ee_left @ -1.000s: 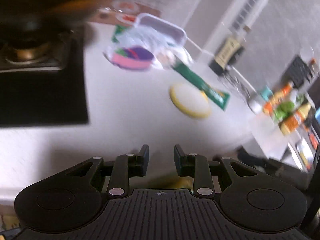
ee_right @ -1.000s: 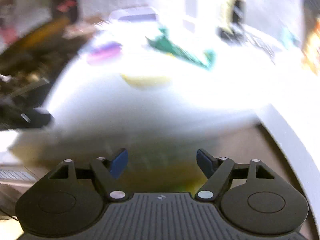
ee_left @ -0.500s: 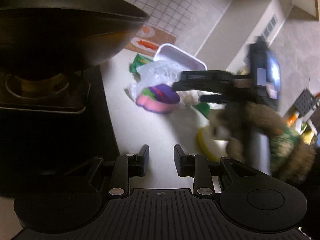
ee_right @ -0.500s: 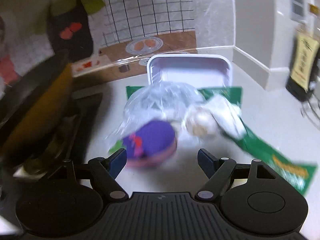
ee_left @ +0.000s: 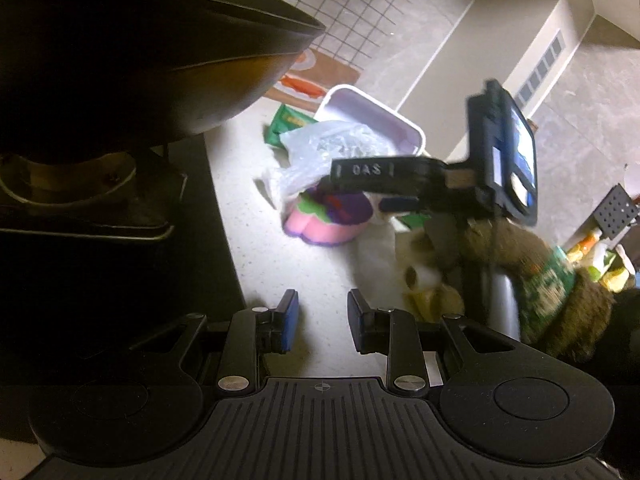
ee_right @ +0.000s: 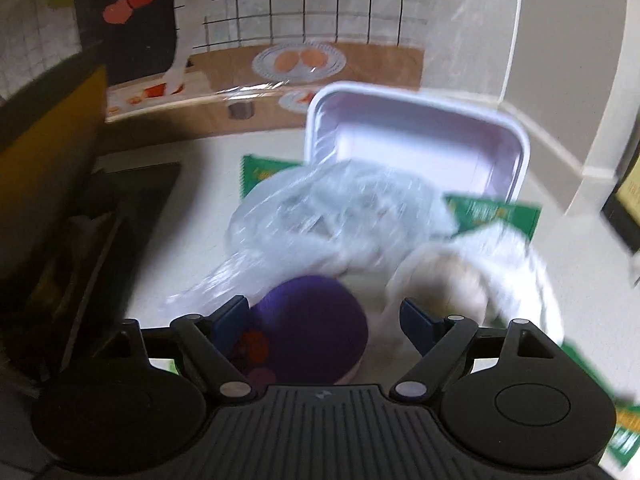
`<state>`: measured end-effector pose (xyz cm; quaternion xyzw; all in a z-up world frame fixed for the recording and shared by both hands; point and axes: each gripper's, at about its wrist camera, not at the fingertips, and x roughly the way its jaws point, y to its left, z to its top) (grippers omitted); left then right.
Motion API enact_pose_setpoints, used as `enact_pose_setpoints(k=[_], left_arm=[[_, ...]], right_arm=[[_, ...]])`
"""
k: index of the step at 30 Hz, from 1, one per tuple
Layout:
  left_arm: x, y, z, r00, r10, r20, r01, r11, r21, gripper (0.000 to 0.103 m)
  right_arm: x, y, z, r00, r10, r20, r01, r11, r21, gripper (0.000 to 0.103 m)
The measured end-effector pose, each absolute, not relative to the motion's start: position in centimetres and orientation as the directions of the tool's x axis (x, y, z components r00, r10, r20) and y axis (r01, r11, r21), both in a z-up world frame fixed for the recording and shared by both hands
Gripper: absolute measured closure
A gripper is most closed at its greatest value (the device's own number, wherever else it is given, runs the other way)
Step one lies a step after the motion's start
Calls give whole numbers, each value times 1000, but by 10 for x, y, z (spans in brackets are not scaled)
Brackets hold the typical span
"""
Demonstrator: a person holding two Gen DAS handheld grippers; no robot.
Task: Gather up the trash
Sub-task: 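Move the right gripper back over the purple-and-pink sponge, then close the right gripper on the purple-and-pink sponge and lift it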
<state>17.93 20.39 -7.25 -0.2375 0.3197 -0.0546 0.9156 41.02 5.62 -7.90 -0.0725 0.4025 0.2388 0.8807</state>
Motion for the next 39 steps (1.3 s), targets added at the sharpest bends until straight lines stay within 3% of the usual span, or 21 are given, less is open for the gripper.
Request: enact_pose_setpoints(k=[2,7,9,21,27,30,35,36,39], left_arm=[[181,203,-71,789,-256,-558,-43,883,-466,73],[180,200,-69,794,-275,-542,-19,881,-473,73],[180,197,-67,793,-286,-537,-7,879,-477,73],[181,184,-67,766,-285,-577,-19,886,-463,73],[186,176,-63,753,-283,-594,-1,902,-431,73],[191,168,-61,740,-305,-599,34,907,-419,73],[203,157,-55,735,-313,-602,69,917,-393,73],[206,158,-54,739,-303,-602,57,918,-392,73],[211,164,-55,746,-259,-614,0,921,-389,73]], right_arm=[[400,48,-78,535,384,-753,-488,867,95,21],[367,34,-68,464,432,-773,-564,817,119,62],[354,28,-66,452,428,-783,-583,806,104,64],[308,-22,-68,464,401,-790,-558,825,91,64],[303,-52,-43,544,431,-720,-495,858,139,60],[297,-73,-36,609,398,-686,-444,888,121,54],[295,-109,-41,649,336,-683,-342,930,132,54],[297,-114,-43,643,335,-688,-327,933,148,53],[305,-109,-40,639,355,-682,-325,929,179,35]])
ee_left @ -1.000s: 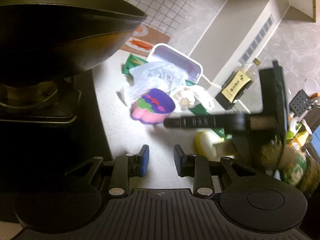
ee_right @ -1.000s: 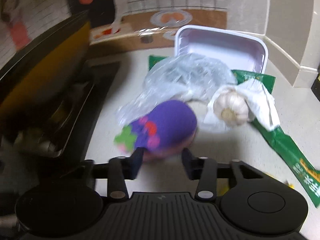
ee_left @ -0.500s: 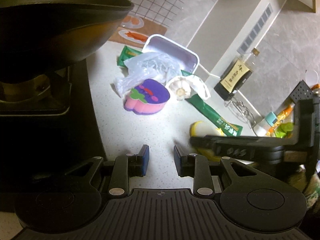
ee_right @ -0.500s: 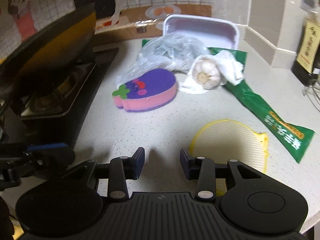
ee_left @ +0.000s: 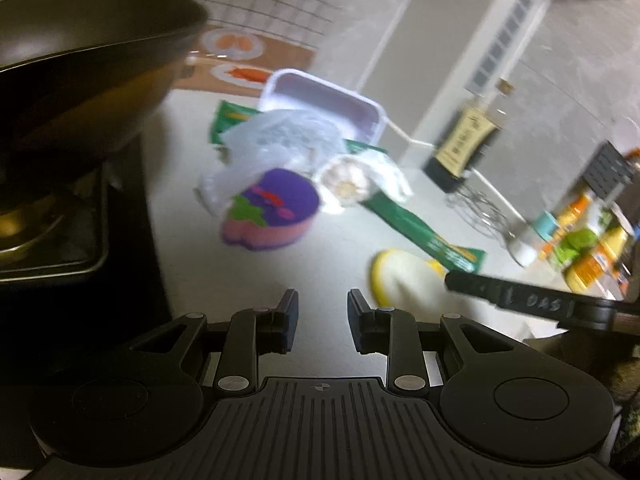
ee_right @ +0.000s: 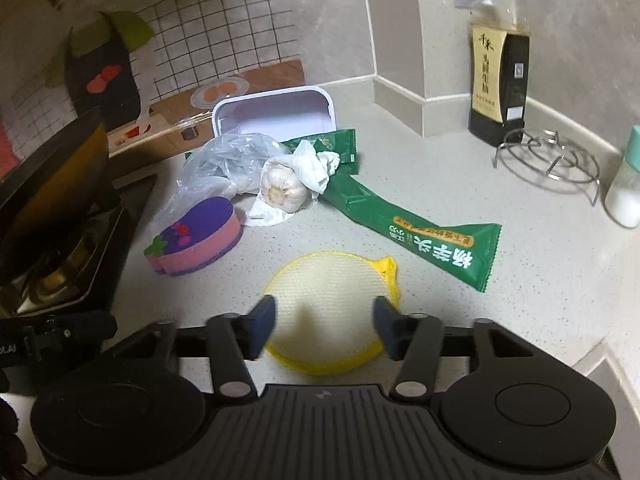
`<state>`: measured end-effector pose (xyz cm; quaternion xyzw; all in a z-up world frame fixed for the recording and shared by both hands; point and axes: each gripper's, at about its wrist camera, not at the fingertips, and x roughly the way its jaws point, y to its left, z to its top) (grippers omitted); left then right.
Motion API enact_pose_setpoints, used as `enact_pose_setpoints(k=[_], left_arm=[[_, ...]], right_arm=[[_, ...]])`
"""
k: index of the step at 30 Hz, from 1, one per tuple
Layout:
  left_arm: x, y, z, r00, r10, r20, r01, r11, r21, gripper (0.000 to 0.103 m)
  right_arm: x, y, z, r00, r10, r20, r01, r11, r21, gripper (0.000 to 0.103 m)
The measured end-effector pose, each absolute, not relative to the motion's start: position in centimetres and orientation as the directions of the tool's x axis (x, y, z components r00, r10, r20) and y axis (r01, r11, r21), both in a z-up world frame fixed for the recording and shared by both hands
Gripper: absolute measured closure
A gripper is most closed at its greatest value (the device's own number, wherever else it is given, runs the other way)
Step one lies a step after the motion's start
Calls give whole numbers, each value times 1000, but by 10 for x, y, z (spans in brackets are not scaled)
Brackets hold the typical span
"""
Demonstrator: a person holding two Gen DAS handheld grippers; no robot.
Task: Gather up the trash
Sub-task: 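Close the right gripper on the purple-and-pink sponge and lift it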
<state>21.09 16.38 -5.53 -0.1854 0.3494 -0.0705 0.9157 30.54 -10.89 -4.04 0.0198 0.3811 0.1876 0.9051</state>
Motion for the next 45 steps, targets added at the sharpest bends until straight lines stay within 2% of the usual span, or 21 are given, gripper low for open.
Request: enact_pose_setpoints(k=[3,8,13,16,18,20,31,32,33,34,37,39,45], left_arm=[[209,168,-58,743,-196,-640,-44,940,-339,73],[197,179,-62,741,-167,-650,-68,945,-321,73],[181,193,-65,747,-174,-642,-76,937,-342,73],[172,203,-65,761,-168,-627,-89,930,-357,73],[169,210,-65,770,-156,-619,-109,923,-368,73],[168,214,-65,773,-148,-617,-125,918,-377,73],[170,210,-66,773,-182,-608,-105,908,-406,73],[169,210,-67,772,-178,-610,-109,908,-404,73],[167,211,-67,773,-173,-611,-116,908,-404,73],[169,213,-68,772,-168,-612,-124,906,-405,73],[169,218,-68,774,-148,-616,-154,900,-409,73],[165,222,-69,776,-137,-615,-171,894,-415,73],[164,224,-70,771,-123,-625,-205,881,-426,73]], right_arm=[[318,-79,-36,646,381,-661,-359,916,178,29],[347,-9,-37,666,379,-642,-369,916,157,28],[377,49,-61,618,368,-695,-397,909,129,28],[386,72,-77,615,314,-724,-421,906,35,26],[386,76,-82,654,284,-701,-415,910,-18,17],[384,76,-82,680,257,-687,-404,913,-58,16],[399,85,-98,477,357,-803,-470,876,110,10],[395,85,-98,507,342,-791,-461,883,86,12],[392,84,-97,527,330,-783,-452,889,71,20],[390,82,-96,520,345,-781,-458,885,86,36],[382,70,-89,479,403,-780,-495,858,138,66],[373,59,-83,461,442,-769,-520,837,170,70],[332,24,-69,454,497,-739,-576,797,182,70]])
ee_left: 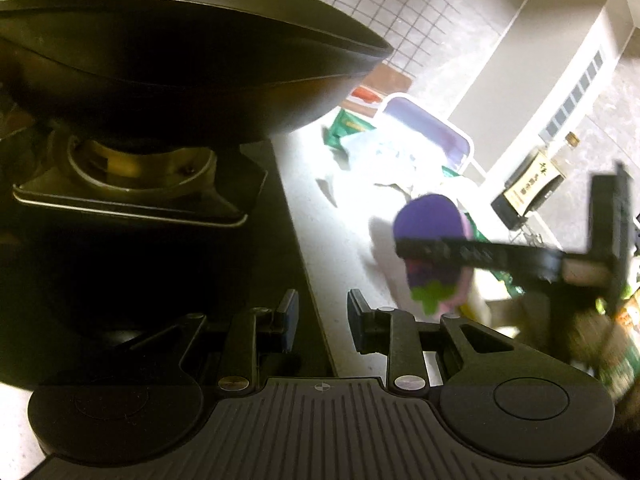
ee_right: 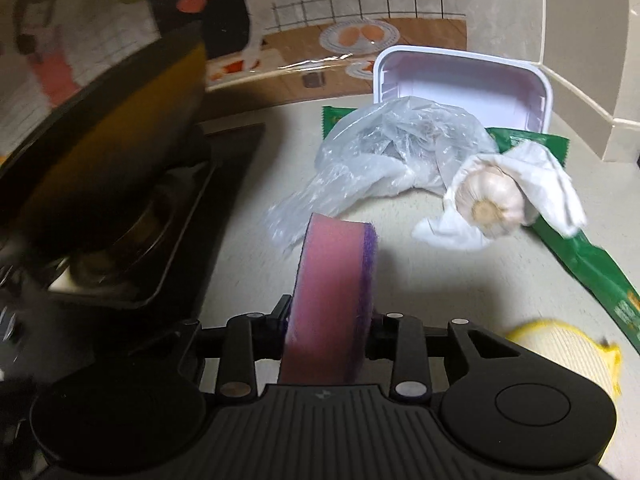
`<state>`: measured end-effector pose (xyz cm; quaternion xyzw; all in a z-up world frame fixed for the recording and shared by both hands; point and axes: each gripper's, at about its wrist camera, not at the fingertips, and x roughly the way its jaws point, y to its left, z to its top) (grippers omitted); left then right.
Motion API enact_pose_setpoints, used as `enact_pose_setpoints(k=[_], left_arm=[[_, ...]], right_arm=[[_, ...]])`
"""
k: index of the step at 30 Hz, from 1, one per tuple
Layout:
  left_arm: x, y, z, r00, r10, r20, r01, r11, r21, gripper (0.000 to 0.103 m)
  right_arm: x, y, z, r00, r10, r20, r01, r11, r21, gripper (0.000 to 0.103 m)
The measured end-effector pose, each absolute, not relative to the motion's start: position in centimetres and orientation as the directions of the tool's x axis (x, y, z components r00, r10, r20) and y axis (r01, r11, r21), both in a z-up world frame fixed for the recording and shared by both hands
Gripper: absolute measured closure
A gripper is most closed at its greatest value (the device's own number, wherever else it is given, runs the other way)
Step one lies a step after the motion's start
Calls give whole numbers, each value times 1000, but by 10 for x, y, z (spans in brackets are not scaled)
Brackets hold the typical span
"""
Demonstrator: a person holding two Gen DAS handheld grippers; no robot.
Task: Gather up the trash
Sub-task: 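Close the right gripper on the purple-and-pink sponge and lift it, then pass the sponge from the right gripper into the left gripper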
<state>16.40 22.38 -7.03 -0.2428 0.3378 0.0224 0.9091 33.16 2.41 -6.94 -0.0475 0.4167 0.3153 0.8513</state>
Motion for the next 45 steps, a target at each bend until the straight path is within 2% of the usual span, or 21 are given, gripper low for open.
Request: enact_pose_setpoints(k=[3,8,9,10,12,18,20,21,22,25,28,30,34,37,41,45], left_arm=[[168,217,-68,770,-152,-619,-176,883,-435,73],[174,202,-61,771,-183,-610,-129,893,-431,73],[175,198,-60,768,-188,-612,-122,895,-429,73],[176,194,-60,765,-194,-614,-114,897,-427,73],[177,183,-59,756,-212,-619,-91,903,-420,73],[179,152,-60,721,-283,-632,-5,911,-413,73],[175,139,-56,717,-322,-619,61,913,-404,73],[173,128,-53,713,-341,-612,111,917,-382,73],[171,118,-50,710,-352,-610,149,922,-359,73],[169,76,-46,700,-349,-623,264,937,-229,73],[174,36,-50,704,-264,-659,328,944,-27,73],[180,20,-56,685,-230,-691,349,936,35,73],[186,7,-70,633,-215,-744,371,927,49,72],[183,-1,-72,649,-202,-733,375,924,77,68],[187,-2,-74,634,-270,-725,400,917,8,56],[185,6,-72,623,-367,-691,396,909,-126,56]], right_arm=[[317,6,-65,442,510,-738,-568,796,210,71],[289,-26,-67,309,626,-716,-576,722,383,68],[283,-33,-66,315,623,-716,-571,727,382,56],[278,-39,-65,340,612,-713,-564,740,366,38],[269,-54,-58,415,582,-699,-551,772,316,29],[255,-101,-42,557,486,-673,-484,849,212,31],[252,-109,-44,582,444,-681,-464,869,170,49],[253,-113,-47,579,434,-691,-455,874,167,62],[252,-117,-50,572,429,-699,-442,879,178,65],[248,-129,-58,575,421,-701,-397,893,210,65],[242,-143,-58,605,408,-684,-352,907,230,65],[236,-153,-55,626,399,-670,-330,914,235,65],[221,-178,-50,674,358,-646,-270,933,236,65],[212,-195,-50,690,340,-639,-230,940,251,65],[201,-210,-52,699,322,-638,-198,945,259,64],[194,-220,-53,708,307,-637,-177,949,261,58]])
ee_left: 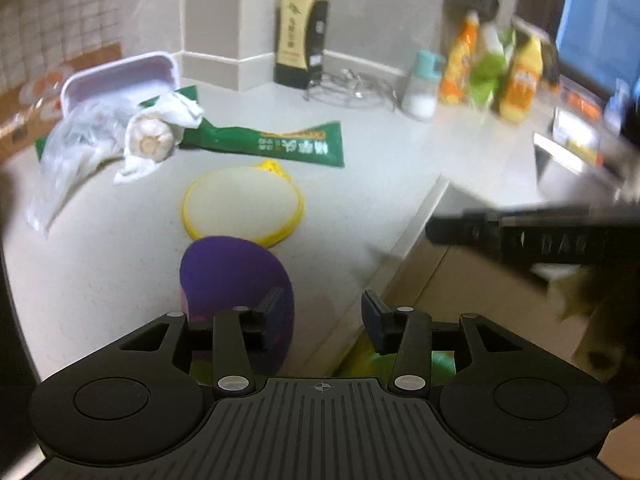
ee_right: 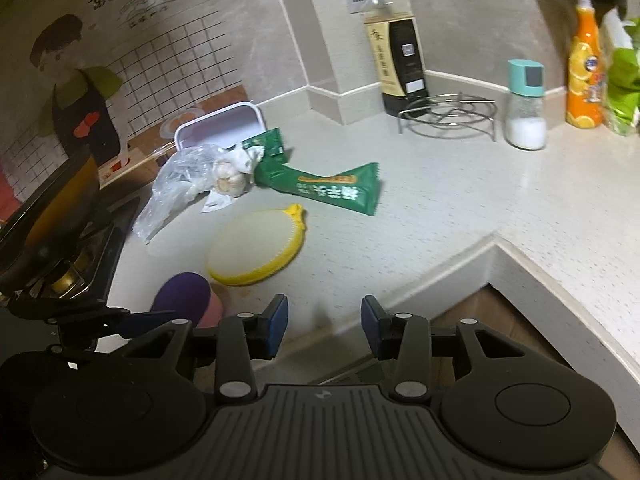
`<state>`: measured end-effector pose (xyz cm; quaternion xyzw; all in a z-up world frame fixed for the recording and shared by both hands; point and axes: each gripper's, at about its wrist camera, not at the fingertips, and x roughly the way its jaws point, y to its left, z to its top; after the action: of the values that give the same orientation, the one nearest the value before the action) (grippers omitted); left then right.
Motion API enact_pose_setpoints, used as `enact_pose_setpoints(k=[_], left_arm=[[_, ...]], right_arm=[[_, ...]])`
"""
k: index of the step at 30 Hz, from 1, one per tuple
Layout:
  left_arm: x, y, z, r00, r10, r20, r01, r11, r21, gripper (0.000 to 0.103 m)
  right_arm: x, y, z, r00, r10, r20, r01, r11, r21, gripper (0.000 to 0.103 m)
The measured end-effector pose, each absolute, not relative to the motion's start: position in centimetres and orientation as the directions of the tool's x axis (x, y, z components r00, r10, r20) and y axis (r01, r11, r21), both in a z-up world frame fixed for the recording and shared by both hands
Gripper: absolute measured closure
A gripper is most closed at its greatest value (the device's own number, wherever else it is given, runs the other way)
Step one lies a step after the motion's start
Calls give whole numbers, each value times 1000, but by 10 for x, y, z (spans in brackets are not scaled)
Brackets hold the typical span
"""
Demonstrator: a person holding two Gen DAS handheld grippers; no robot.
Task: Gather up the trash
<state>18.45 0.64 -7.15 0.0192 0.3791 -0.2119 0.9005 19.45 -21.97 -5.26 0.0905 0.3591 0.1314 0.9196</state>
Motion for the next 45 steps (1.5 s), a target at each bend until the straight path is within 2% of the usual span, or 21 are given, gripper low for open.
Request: enact_pose_setpoints(k=[2,4,8,12,19,21,25,31,32,33,34,36,37,42,45], left_arm=[[178,16,-65,680,-347,-646,344,929,-137,56],[174,21,-60,739,-255,-624,273,960,-69,58],[188,40,-68,719,-178,-671,135,984,-116,58],[199,47,-78,686,-210,-697,128,977,-168,58],[203,24,-80,694,-241,-678,266,961,-69,58],[209,27,-81,673,-281,-684,269,955,-128,57],[224,39,-89,628,-351,-695,237,936,-259,48],[231,39,-92,618,-390,-683,267,921,-284,48],[231,41,-92,616,-394,-682,270,919,-287,50],[230,42,-91,616,-397,-680,272,918,-290,53],[228,45,-90,617,-399,-679,271,917,-293,56],[223,53,-87,621,-399,-674,266,917,-298,68],[221,57,-86,623,-399,-673,265,917,-298,70],[215,73,-90,586,-460,-667,289,888,-358,68],[210,65,-85,595,-431,-679,312,902,-298,66]], right_arm=[[191,-223,-52,715,295,-634,-171,953,251,54],[189,-224,-51,722,284,-631,-169,957,237,47],[190,-227,-53,719,279,-637,-163,958,235,45],[187,-225,-53,714,295,-635,-185,954,235,45],[186,-219,-59,693,293,-658,-190,956,225,44],[185,-217,-60,691,294,-661,-194,955,223,40],[185,-215,-61,688,298,-662,-200,954,222,38],[193,-208,-57,690,326,-646,-221,945,240,38],[198,-206,-57,683,344,-644,-228,938,260,39],[202,-204,-57,671,368,-644,-236,929,285,47],[207,-202,-58,651,402,-644,-248,914,320,60],[217,-194,-62,607,456,-651,-260,888,380,76],[221,-188,-65,593,466,-656,-264,883,388,80],[234,-157,-80,561,459,-689,-303,888,345,88],[237,-153,-86,542,468,-698,-304,883,357,89]])
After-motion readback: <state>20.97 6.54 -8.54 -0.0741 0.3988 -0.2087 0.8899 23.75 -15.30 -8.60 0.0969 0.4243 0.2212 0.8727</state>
